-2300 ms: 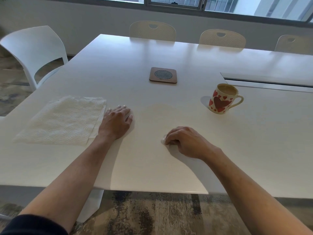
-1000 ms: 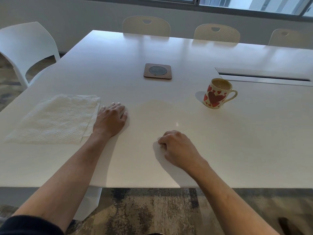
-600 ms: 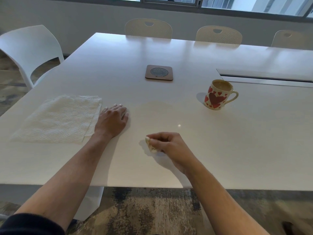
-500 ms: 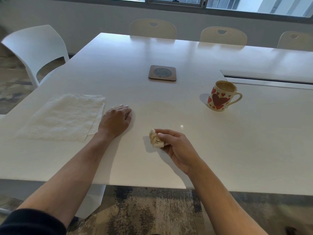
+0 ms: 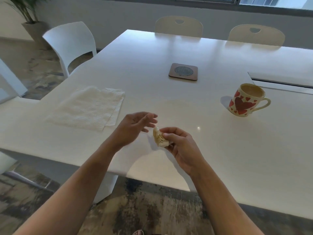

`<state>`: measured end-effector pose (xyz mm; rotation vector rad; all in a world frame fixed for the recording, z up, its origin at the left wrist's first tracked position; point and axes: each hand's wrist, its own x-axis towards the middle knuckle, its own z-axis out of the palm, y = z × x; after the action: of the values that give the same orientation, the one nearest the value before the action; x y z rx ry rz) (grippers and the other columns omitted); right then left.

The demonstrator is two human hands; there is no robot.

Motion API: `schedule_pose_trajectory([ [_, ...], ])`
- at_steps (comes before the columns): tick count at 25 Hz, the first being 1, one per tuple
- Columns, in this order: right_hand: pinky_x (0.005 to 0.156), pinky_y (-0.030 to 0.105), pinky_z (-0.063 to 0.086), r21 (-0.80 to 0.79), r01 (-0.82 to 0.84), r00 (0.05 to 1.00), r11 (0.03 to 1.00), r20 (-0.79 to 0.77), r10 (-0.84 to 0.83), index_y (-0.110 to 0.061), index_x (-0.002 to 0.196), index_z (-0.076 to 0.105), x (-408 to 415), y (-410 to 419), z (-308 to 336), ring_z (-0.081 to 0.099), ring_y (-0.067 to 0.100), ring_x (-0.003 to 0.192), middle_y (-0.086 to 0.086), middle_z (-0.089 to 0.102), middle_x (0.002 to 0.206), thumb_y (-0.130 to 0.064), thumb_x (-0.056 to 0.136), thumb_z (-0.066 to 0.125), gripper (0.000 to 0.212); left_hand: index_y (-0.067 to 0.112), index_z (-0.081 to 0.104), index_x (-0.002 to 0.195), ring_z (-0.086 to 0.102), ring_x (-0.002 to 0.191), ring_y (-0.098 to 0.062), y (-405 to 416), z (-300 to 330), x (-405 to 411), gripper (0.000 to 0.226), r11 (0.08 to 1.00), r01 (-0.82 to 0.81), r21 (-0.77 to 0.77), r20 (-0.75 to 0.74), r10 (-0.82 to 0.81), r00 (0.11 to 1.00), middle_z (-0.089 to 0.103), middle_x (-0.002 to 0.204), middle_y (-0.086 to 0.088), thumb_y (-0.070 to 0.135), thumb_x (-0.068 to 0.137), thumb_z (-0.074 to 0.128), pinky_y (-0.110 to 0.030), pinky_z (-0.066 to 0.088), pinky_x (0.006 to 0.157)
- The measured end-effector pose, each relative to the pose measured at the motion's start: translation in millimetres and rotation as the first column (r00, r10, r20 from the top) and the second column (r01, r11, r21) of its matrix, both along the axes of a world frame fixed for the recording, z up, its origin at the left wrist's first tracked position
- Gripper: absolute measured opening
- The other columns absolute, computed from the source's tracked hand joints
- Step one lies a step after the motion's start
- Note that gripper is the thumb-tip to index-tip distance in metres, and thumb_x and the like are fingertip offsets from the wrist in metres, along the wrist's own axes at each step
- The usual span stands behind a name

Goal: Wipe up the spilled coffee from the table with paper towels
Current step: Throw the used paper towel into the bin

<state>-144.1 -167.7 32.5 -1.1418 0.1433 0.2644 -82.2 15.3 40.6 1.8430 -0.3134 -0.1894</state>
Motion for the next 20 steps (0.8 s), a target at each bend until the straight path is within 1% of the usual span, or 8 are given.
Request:
schedule_pose_trajectory([
  [2,0.082,0.028,0.055,-0.051,-0.03,0.999,0.998,0.009,0.031,-0.007,0.097,0.074,1,8,-1,0.07,0.021,0.09,0.009,0.072,0.096,-0.003,0.094,0.059,0.015,0.011,0.067,0.115,0.071,0.092,-0.023,4,7,-19,0.044,0.997,0.07,-0.019,-0.078,-0.071,0.994,0.073,0.099,-0.008,0.043,0.094,0.045,-0.037,0.059,0.08],
  [4,0.081,0.028,0.056,-0.05,-0.055,0.998,0.997,0.012,0.056,-0.005,0.1,0.074,3,16,-2,0.071,0.023,0.093,0.012,0.073,0.1,-0.003,0.094,0.06,0.015,0.01,0.067,0.114,0.071,0.088,-0.026,9,9,-34,0.04,0.998,0.064,0.001,-0.091,-0.064,0.994,0.072,0.095,-0.01,0.04,0.093,0.05,-0.036,0.06,0.075],
  [7,0.078,0.029,0.057,-0.113,-0.068,0.995,0.991,0.059,0.075,-0.002,0.101,0.073,8,30,-1,0.071,0.026,0.092,0.017,0.072,0.1,-0.004,0.091,0.065,0.013,0.014,0.07,0.109,0.071,0.083,-0.026,23,8,-51,0.024,0.995,-0.098,0.012,-0.08,0.098,0.992,0.072,0.091,-0.01,0.029,0.092,0.06,-0.033,0.06,0.069],
  [10,0.077,0.032,0.06,-0.179,-0.108,0.986,0.978,0.104,0.128,-0.005,0.098,0.073,10,54,3,0.072,0.025,0.087,0.013,0.073,0.095,-0.007,0.088,0.069,0.011,0.015,0.071,0.107,0.071,0.081,-0.029,42,5,-72,0.018,0.963,-0.266,-0.05,-0.109,0.259,0.96,0.072,0.089,-0.012,0.02,0.09,0.066,-0.032,0.059,0.069],
  [14,0.087,0.04,0.059,-0.207,-0.261,0.951,0.943,0.11,0.288,-0.011,0.103,0.072,-1,91,3,0.071,0.03,0.096,0.011,0.073,0.099,-0.019,0.09,0.071,0.015,0.009,0.072,0.101,0.071,0.075,-0.026,73,1,-102,0.015,0.886,-0.456,-0.085,-0.094,0.448,0.889,0.074,0.086,-0.01,0.015,0.087,0.069,-0.03,0.058,0.071],
  [16,0.091,0.042,0.058,-0.228,-0.312,0.933,0.922,0.109,0.342,-0.014,0.105,0.071,-7,110,1,0.071,0.027,0.097,0.007,0.072,0.102,-0.017,0.089,0.071,0.016,0.007,0.072,0.099,0.071,0.076,-0.025,91,-1,-116,0.014,0.836,-0.538,-0.103,-0.101,0.53,0.842,0.074,0.086,-0.011,0.012,0.087,0.07,-0.03,0.058,0.072],
  [18,0.091,0.042,0.058,-0.275,-0.342,0.913,0.899,0.129,0.387,-0.018,0.107,0.071,-13,129,1,0.072,0.021,0.095,0.002,0.073,0.103,-0.016,0.088,0.073,0.02,0.007,0.072,0.098,0.072,0.08,-0.026,111,-4,-130,0.012,0.795,-0.596,-0.114,-0.108,0.587,0.803,0.074,0.087,-0.011,0.012,0.086,0.07,-0.031,0.058,0.074],
  [20,0.085,0.035,0.059,-0.294,-0.377,0.889,0.879,0.151,0.432,-0.02,0.108,0.07,-23,152,2,0.073,0.015,0.093,-0.003,0.073,0.103,-0.017,0.086,0.075,0.023,0.009,0.073,0.095,0.071,0.081,-0.027,134,-6,-146,0.011,0.757,-0.641,-0.131,-0.106,0.632,0.768,0.074,0.086,-0.012,0.013,0.085,0.072,-0.033,0.058,0.076],
])
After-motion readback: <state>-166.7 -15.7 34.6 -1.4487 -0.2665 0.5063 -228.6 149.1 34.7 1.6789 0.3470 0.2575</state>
